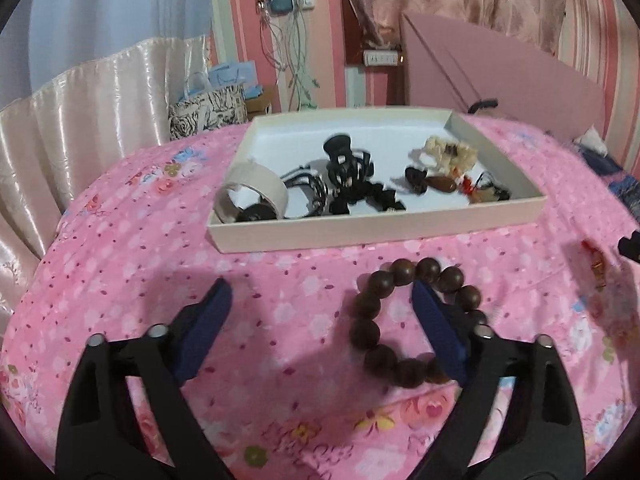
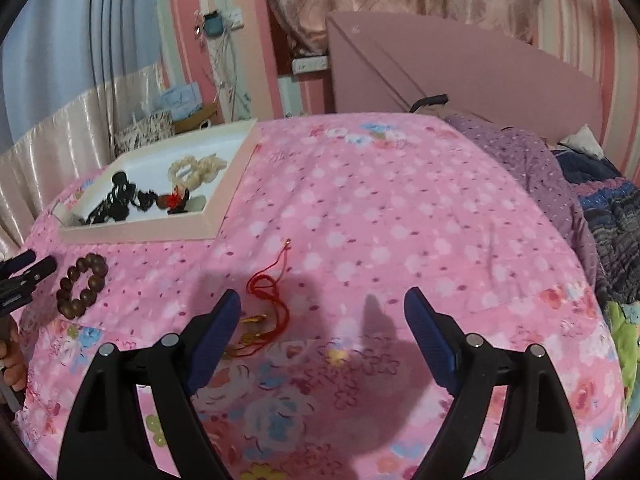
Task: Organize jewelry
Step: 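Grasp the wooden bead bracelet with the left gripper while the right gripper grasps the red string charm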
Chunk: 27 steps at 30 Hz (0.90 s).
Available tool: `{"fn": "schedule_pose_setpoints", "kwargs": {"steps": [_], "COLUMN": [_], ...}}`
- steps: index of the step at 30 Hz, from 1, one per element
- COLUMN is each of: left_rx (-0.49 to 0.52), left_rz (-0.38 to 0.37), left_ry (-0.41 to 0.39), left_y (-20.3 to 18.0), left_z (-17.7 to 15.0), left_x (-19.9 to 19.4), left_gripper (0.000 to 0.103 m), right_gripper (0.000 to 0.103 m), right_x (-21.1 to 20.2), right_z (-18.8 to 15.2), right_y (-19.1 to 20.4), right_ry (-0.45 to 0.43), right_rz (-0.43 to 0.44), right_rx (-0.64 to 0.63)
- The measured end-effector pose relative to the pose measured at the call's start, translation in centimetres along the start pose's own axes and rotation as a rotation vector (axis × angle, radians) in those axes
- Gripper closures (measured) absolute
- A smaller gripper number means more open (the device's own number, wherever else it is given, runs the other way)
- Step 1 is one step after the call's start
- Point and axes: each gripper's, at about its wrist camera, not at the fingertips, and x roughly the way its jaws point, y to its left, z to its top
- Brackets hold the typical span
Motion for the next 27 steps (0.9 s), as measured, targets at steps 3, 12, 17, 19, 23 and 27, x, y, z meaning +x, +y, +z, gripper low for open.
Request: {"fn": "schedule_pose_setpoints", "kwargs": {"steps": [3,12,17,19,23,27], "left_rx": [0.021,0.038,0.053,0.071,0.135,0.117], "left_rz": [-0.003,-0.060,-0.082,-0.077,-0.081,-0.121], "left_ry": [0.046,0.124,0.154,0.149,0.125,0.109], "left_y": [-0.7,-1.1,-1.4,-1.8,-3.1,-2.7], "left_z": [-0.2,-0.1,0.1,0.1,0.0,0.0], "left_x": [1.2,2.9,3.7,3.6,3.3,3.0], "left_gripper": [0.030,0.040,0.046,0.051,0.083,0.086], "right_gripper": [0.021,0.054,0.085,0.092,0.094,0.095], "right_x": [1.2,5.1,4.8,4.5,4.4,4.0], "right_z": [0.3,0.8,0.5,0.4,0.5,0.5], "right_y": [1.4,2.8,2.9,2.9,2.8,2.1], "right_ry": [0.026,0.156,0.141,0.129,0.115,0.092], "right_rz": [0.006,-0.019,-0.009,-0.011,-0.007,0.019], "right_rx": [-0.046,-0.093,-0.098,-0.097,-0.097,-0.063]}}
